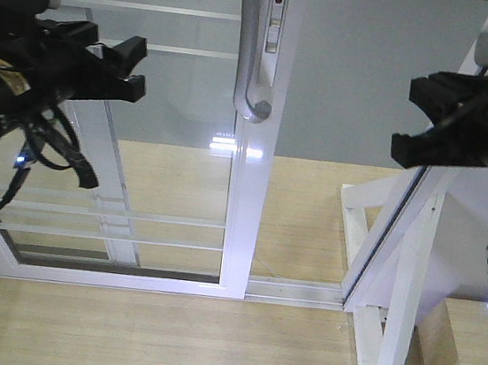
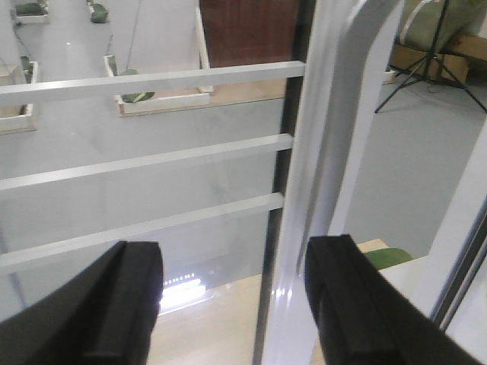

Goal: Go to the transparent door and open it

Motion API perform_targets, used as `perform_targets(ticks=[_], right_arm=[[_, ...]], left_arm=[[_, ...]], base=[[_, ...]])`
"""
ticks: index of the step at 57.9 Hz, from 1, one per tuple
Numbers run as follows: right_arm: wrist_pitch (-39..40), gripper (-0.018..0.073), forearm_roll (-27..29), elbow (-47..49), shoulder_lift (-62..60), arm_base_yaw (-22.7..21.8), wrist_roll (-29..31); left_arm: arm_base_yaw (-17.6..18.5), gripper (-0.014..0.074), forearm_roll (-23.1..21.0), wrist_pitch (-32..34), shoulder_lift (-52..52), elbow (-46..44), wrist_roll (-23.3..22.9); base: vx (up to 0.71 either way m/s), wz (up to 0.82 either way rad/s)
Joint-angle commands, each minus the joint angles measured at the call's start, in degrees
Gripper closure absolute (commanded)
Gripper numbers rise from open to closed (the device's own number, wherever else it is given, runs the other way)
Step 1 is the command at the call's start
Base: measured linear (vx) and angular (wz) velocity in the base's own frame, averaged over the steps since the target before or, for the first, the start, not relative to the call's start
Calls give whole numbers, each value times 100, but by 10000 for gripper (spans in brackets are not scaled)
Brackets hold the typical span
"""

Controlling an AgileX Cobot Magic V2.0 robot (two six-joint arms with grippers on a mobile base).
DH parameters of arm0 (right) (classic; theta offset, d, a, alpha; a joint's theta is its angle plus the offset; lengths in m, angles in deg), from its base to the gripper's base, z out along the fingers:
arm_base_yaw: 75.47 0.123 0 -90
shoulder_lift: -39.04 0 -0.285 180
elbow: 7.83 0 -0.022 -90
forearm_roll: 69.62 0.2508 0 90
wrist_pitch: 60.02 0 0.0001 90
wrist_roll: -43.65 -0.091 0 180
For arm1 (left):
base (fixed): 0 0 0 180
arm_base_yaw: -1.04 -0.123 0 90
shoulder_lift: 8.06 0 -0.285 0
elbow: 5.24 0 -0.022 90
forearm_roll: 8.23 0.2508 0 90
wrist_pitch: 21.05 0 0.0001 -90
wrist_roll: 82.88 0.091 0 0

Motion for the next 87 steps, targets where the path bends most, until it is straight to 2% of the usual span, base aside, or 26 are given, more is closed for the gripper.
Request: perform_targets(ticks=[1, 14, 25, 36, 50, 67, 72, 78, 87], right_arm=[[536, 564, -15, -132, -482, 9, 84], [508, 564, -26, -317, -883, 3, 147], [509, 564, -33, -317, -883, 3, 211], [509, 564, -33, -317, -869, 3, 355], [509, 564, -28, -317, -869, 3, 355], [500, 564, -28, -317, -869, 3, 355], [500, 564, -28, -317, -869, 3, 355], [500, 564, -28, -317, -869, 3, 355], [487, 564, -28, -317, -869, 3, 355]], left_arm=[[151, 72, -4, 589, 221, -544, -37], [201, 72, -4, 521, 1214, -1749, -37], [318, 72, 3, 124, 1741, -2572, -32], [487, 72, 3, 21, 2102, -3122, -32], [493, 73, -5, -65, 2556, -3759, -37], [482, 82, -9, -670, 3140, -4748, -37], [464, 115, -11, -830, 3223, -4917, -37], [436, 204, -11, -851, 3223, -4924, -19], [299, 445, -11, -1017, 3199, -4924, 26]], base=[[0, 0], [0, 0], [0, 0], [0, 0], [0, 0], [0, 0], [0, 0], [0, 0], [0, 0]])
